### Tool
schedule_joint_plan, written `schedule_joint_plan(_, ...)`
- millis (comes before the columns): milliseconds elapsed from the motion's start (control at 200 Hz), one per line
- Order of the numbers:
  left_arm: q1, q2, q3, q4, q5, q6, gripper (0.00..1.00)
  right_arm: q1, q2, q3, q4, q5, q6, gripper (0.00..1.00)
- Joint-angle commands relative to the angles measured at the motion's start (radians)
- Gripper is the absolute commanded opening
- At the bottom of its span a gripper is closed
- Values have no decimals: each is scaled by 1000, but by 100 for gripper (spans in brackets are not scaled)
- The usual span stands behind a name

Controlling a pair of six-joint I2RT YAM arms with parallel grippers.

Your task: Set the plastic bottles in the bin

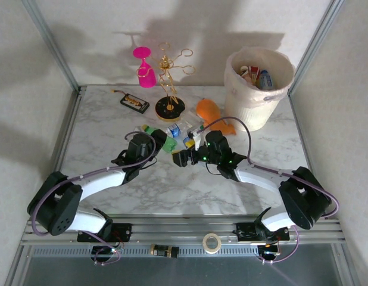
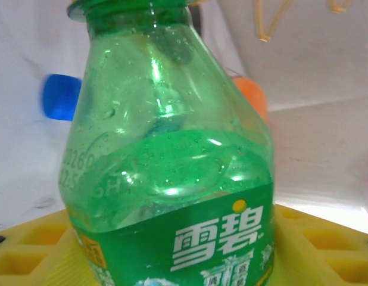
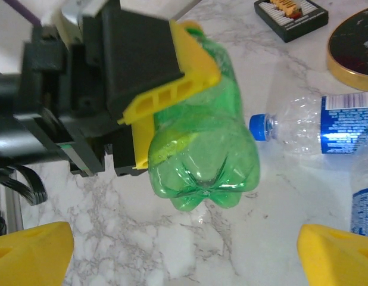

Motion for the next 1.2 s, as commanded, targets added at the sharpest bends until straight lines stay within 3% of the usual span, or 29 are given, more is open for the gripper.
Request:
schedule_joint_plan(0, 8, -32, -15, 76, 105, 53, 58, 17, 26, 50, 46, -25, -12, 96)
schedule_joint_plan(300, 0, -110, -78, 124, 160, 56, 57, 17, 77, 85, 52, 33, 2, 90)
schedule_joint_plan(531, -10, -161, -121, 154, 202, 50, 57, 17, 125, 106, 83, -12, 32, 86)
schedule_joint_plan(711, -11, -176, -136, 180, 211, 50, 58, 16, 149, 109, 120, -35, 64, 70)
schedule_joint_plan(846, -12, -168, -140, 219, 222, 38, 60, 17, 159, 111, 134, -60, 77, 67)
schedule_joint_plan(931, -12, -156, -136, 234, 238, 31, 61, 18, 158, 106, 141, -65, 76, 57)
schedule_joint_plan(1072, -14, -152, -130, 228, 241, 33, 66, 17, 148, 103, 140, -61, 71, 47)
schedule_joint_plan(1197, -12, -162, -128, 211, 227, 38, 83, 17, 131, 98, 134, -46, 62, 42)
